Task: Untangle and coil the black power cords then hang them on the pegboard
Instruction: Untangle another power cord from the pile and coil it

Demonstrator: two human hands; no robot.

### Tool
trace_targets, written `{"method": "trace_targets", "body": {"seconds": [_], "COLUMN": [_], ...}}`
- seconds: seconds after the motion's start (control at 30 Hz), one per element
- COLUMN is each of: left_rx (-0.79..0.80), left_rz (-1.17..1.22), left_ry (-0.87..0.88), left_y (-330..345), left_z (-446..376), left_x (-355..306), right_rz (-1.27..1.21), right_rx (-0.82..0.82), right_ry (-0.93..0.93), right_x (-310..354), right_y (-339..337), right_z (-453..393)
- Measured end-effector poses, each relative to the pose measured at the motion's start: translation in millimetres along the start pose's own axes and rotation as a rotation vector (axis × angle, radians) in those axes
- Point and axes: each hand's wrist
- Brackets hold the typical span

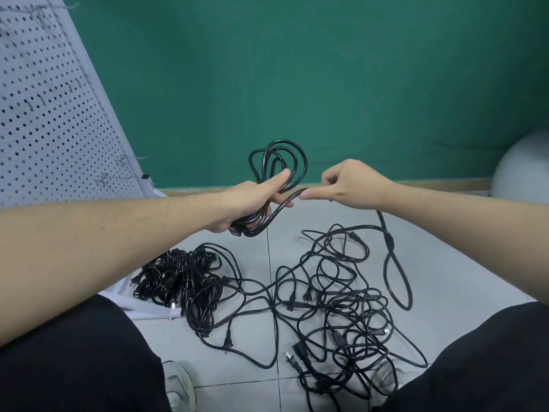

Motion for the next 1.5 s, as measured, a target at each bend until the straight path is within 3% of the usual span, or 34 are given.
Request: {"method": "trace_targets", "body": {"seconds": [0.1, 0.3, 0.4, 0.47, 0.57, 0.7, 0.8, 0.93, 1.07, 1.2, 1.4, 1.5], "left_rx": [0.096, 0.122, 0.188, 0.23, 0.251, 0.232, 0.144, 0.11, 0.12, 0.222, 0.223, 0.276], "left_rz": [-0.038, -0.211, -0.295, -0.306, -0.27, -0.2, -0.098, 0.005, 0.09, 0.088, 0.256, 0.321], "left_ry": [0.06, 0.11, 0.086, 0.109, 0.099, 0.131, 0.225, 0.294, 0.329, 0.309, 0.356, 0.26], "left_y": [2.5, -0.4, 7.7, 11.8, 11.9, 11.0, 11.9, 19.2, 22.4, 22.4, 24.0, 22.9], "left_z": [3.6, -7.6, -4.7, 3.2, 8.9, 5.0, 4.2, 2.4, 6.2, 8.7, 11.3, 16.4], "left_x": [-4.0, 7.3, 7.8, 2.4, 2.2, 14.2, 13.3, 10.6, 4.4, 7.6, 3.5, 3.3], "right_rz": [-0.033, -0.183, -0.119, 0.009, -0.039, -0.45, -0.62, -0.618, -0.773, -0.752, -0.844, -0.962], "right_rx": [-0.035, -0.043, -0.208, -0.304, -0.249, -0.136, -0.199, -0.28, -0.107, -0.146, -0.172, -0.124], "right_ry": [-0.035, -0.114, -0.132, -0.028, 0.028, 0.019, 0.005, 0.056, 0.273, 0.205, 0.198, 0.231], "right_x": [1.2, -4.8, -5.0, -5.5, -7.7, -4.9, 1.2, 8.7, 10.0, 5.8, 17.6, 22.6], "right_y": [1.3, 1.5, 6.0, 3.9, -2.1, 4.3, 9.6, 19.8, 20.3, 16.8, 22.2, 23.5], "right_z": [-6.4, -3.1, -7.7, -9.1, -8.7, -9.8, -11.6, -14.2, -14.2, -12.7, -10.3, -11.3]}}
Point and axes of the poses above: each hand's wrist, its own z-axis away from the middle knuckle, its own y-axis out of the palm, x = y × z, and after that the axes turned 4 degrees about -y, right-handed
